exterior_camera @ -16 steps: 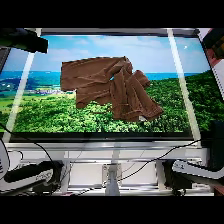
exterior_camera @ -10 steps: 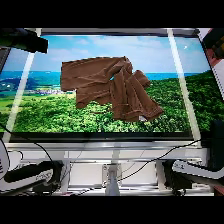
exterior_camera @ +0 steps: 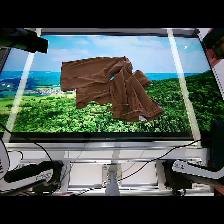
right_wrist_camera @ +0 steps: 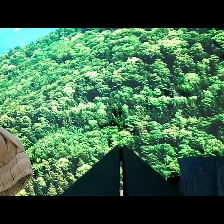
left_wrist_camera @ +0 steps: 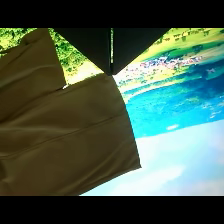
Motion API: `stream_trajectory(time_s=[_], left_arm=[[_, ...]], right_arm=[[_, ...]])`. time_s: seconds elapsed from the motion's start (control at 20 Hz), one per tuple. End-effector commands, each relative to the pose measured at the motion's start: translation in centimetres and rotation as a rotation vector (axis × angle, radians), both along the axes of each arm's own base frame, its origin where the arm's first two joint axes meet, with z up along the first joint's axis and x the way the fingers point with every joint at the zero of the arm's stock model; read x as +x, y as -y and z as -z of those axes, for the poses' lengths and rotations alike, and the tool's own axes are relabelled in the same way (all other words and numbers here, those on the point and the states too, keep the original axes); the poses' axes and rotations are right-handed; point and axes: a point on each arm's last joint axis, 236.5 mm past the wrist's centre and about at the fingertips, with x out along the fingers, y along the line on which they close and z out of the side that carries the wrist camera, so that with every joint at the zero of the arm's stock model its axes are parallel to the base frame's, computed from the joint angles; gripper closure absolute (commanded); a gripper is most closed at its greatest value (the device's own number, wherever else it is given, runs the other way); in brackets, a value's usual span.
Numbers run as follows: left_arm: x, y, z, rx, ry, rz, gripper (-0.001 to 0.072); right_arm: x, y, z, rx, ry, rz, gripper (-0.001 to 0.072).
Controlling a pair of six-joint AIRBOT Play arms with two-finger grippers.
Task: Fold the clothes and pants, and hang the long-sleeved shirts on hangers.
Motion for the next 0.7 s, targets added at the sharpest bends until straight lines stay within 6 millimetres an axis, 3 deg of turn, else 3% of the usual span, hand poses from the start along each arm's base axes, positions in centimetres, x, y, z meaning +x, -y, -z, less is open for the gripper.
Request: stream_trajectory(time_s=[0.0, 0.15, 0.3, 0.45, 0.55, 0.65], left_arm=[[0.0, -0.1, 0.0, 0.000, 0.001, -0.001, 0.0681], [0.0, 0.4, 0.0, -0.014, -0.002, 0.010, 0.0681], [-0.1, 0.7, 0.1, -0.028, -0.005, 0.018, 0.0681], [0.6, 0.5, -1.1, -0.148, 0.055, -0.089, 0.0681], [0.3, 0.5, -2.0, -0.149, 0.084, -0.080, 0.0680], [-0.8, 0.0, -1.3, -0.142, 0.070, -0.084, 0.0680]], right_arm=[[0.3, -0.4, -0.1, 0.012, 0.011, -0.009, 0.0679], [3.0, -3.8, -1.4, 0.200, 0.149, 0.005, 0.0679], [5.9, -11.4, -2.7, 0.401, 0.257, -0.263, 0.0678], [5.7, -16.2, 0.2, 0.528, 0.166, -0.372, 0.0678], [4.9, -19.1, 3.7, 0.590, 0.050, -0.422, 0.0678], [4.0, -21.5, 6.9, 0.624, -0.034, -0.480, 0.0679]])
